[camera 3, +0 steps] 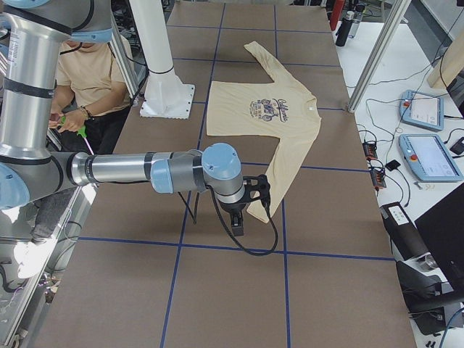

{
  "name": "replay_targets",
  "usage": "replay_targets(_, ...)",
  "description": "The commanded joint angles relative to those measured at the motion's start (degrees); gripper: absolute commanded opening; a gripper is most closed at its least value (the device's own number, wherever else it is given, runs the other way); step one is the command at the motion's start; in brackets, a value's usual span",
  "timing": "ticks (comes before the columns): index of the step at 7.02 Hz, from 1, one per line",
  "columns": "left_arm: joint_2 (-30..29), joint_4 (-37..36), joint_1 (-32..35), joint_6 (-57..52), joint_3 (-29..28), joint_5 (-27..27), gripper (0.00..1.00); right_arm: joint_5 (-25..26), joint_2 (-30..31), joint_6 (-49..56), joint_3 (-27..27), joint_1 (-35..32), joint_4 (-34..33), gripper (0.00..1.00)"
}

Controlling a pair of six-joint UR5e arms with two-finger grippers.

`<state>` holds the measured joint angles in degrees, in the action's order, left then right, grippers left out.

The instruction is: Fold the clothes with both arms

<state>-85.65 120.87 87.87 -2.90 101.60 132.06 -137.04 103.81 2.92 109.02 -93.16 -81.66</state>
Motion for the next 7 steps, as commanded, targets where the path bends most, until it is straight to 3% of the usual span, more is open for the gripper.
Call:
replay_targets(1,-8.4,2.2,-0.1,0.2,-6.0,-0.6,1.0,-0.2,-1.4,-0.8,-2.7,0.0,4.8,1.0)
replay_targets(3,-9.7,3.8,-0.1,0.1,-7.4,-0.6,1.0,0.2,-1.7,-1.0,-3.6,0.3,10.2,1.0)
replay_targets(5,-9.8,5.0,-0.2,0.1,-7.1,-0.6,1.0,0.4,-1.9,-14.4,-3.9,8.4,14.0,1.0)
replay_targets(7,-9.8,5.1,-0.3,0.1,-7.1,-0.6,1.0,3.9,-2.5,-26.8,-11.2,15.6,30.9,0.99)
